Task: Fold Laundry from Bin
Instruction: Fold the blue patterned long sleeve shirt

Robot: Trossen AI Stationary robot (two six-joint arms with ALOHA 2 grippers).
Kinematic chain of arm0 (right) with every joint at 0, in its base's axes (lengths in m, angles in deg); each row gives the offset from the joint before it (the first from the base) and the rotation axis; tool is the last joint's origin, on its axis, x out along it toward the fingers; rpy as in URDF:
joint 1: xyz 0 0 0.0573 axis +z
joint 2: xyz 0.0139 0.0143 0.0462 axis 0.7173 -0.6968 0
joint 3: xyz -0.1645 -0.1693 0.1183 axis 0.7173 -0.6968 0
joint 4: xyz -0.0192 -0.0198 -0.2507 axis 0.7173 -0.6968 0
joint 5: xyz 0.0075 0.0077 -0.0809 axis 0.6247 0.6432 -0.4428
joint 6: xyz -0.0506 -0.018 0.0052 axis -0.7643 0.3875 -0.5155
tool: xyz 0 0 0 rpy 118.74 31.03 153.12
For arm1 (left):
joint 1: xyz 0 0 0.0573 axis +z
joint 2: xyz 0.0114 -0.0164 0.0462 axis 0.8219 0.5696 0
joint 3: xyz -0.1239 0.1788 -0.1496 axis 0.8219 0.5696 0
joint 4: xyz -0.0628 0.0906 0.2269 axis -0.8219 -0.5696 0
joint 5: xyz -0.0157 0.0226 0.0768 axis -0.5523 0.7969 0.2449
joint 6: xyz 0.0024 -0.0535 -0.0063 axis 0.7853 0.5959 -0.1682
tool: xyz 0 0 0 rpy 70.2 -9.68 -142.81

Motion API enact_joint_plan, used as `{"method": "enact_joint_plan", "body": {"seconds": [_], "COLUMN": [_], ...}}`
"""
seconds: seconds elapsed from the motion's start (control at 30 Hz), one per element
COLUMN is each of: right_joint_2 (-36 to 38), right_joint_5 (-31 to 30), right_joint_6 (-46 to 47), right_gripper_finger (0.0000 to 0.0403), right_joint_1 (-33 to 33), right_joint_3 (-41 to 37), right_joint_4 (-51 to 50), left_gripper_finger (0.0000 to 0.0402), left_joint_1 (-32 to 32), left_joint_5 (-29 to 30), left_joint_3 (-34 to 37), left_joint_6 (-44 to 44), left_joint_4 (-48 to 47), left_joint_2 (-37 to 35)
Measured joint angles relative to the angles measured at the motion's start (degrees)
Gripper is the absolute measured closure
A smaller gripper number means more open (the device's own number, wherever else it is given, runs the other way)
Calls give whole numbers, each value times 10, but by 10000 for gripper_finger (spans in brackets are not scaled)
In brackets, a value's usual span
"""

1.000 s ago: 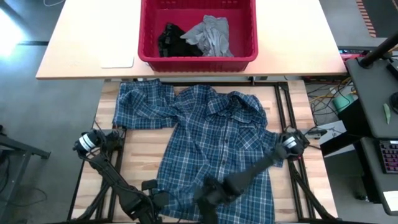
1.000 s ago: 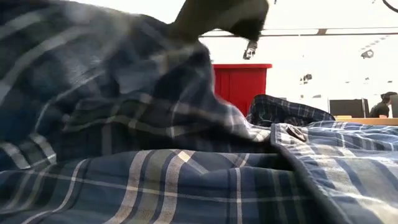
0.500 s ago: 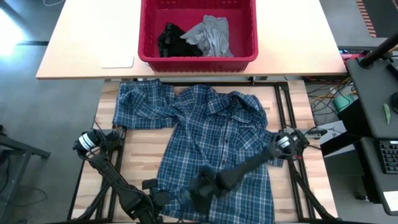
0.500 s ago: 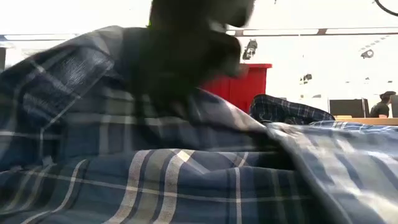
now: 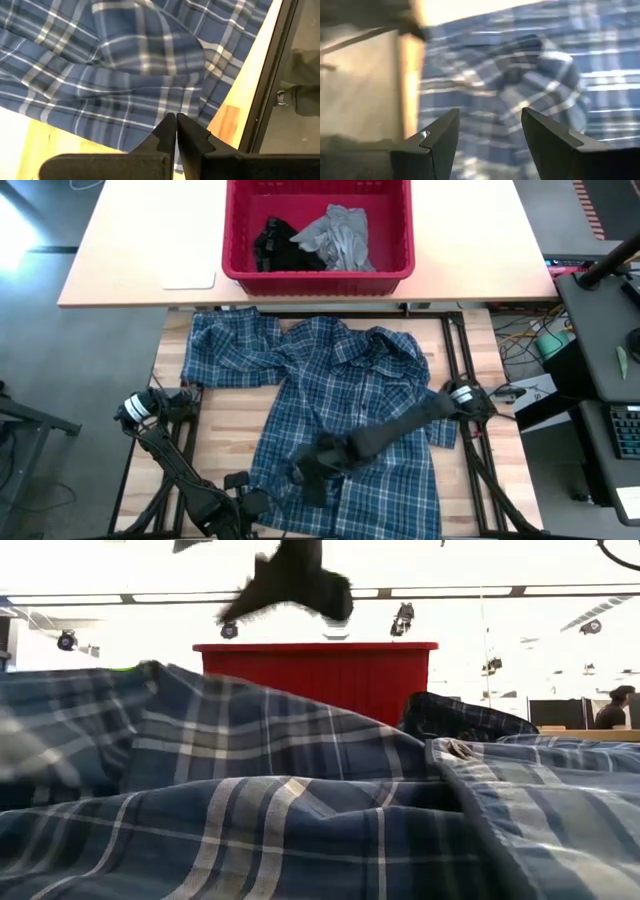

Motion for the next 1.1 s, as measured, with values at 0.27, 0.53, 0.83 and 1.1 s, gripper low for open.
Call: {"method": "enact_joint_plan", "body": {"seconds": [0.27, 0.53, 0.83, 1.1], "right_joint_2": [-39, -110, -123, -80], "right_joint_5": [-115, -134, -146, -118], "right_joint_6": [-12, -33, 6, 0], "right_gripper_finger": [205, 232, 328, 387], "right_joint_1": [50, 38, 36, 36], "right_joint_3": [-23, -23, -21, -13], "right_joint_4": [0, 25, 25, -14], "left_gripper_finger": [402, 402, 402, 402], "left_joint_1": [-1, 2, 10, 7], "left_joint_5": [39, 43, 58, 48], "left_joint_3": [1, 52, 146, 145], "left_joint_6": [9, 69, 159, 151], "left_joint_4": [9, 29, 141, 135], "left_joint_2": [0, 0, -5, -8]}}
